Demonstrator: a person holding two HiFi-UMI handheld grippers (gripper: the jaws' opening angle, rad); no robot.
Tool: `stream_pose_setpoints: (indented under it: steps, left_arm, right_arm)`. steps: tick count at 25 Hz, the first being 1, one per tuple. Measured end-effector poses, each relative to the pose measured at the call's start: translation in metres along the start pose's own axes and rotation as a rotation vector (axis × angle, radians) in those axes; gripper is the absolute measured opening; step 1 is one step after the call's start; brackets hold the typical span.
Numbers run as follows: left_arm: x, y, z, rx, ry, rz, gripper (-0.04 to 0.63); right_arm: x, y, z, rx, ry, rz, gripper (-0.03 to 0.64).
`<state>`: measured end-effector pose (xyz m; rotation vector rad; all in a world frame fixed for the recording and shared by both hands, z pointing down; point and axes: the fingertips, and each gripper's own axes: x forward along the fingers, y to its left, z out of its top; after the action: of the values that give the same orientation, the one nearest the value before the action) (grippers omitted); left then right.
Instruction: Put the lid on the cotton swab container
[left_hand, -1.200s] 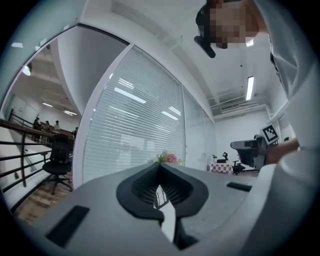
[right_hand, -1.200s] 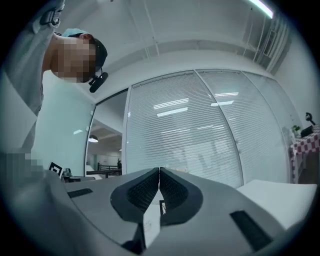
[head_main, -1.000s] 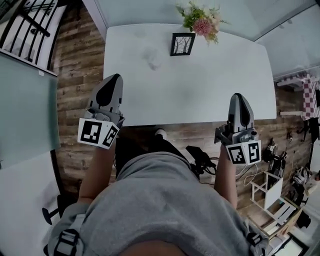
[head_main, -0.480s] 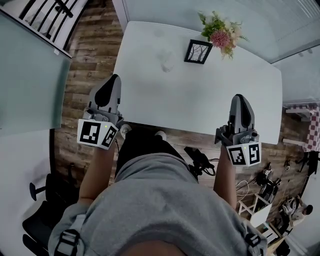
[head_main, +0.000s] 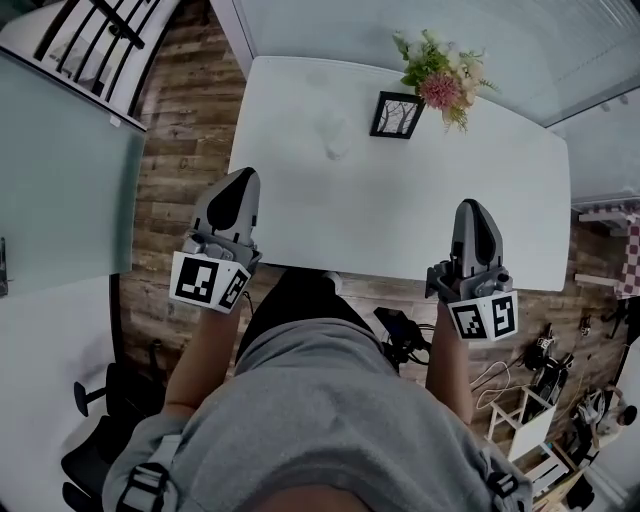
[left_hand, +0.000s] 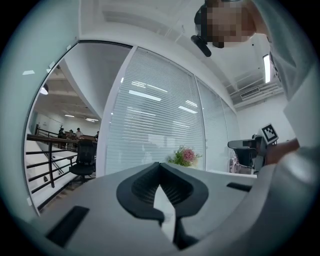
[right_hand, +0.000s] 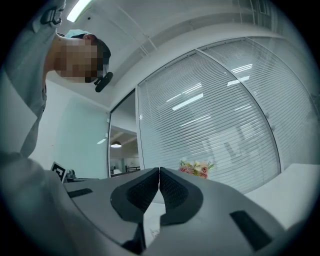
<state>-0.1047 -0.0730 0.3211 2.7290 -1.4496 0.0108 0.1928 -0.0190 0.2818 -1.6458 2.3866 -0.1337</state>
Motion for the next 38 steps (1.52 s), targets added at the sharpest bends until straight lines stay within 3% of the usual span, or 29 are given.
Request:
stream_pose_setpoints:
  steps: [17,24,28,32,38]
  left_arm:
    - [0.081,0.016,0.03,0.008,-0.071,-0.147,0.005]
    - [0.075,0.012,0.024,0.001,-0.051,-0.099,0.005]
    - [0.082,0.005,0.021,-0.017,-0.06,-0.055,0.005]
    - [0.089,-0.01,0.014,-0.018,-0.051,-0.055,0.005]
    - [0.093,-0.011,-0.007,-0.03,-0.022,-0.03,0.005]
  right_arm:
    - [0.07,0.007,0.014,-0.024,-0.068,0.004,0.026]
    - [0.076,0.003,0.013,-0.009,-0.022,0.068,0.026]
    - [0.08,-0.011,0.03,-0.052,-0.002,0.118,0.026]
    - [0.073,-0.036,0.041,-0.066,-0.008,0.098,0.026]
    - [0.069,-0.048,0.026,-0.038,0.006,0.106,0.026]
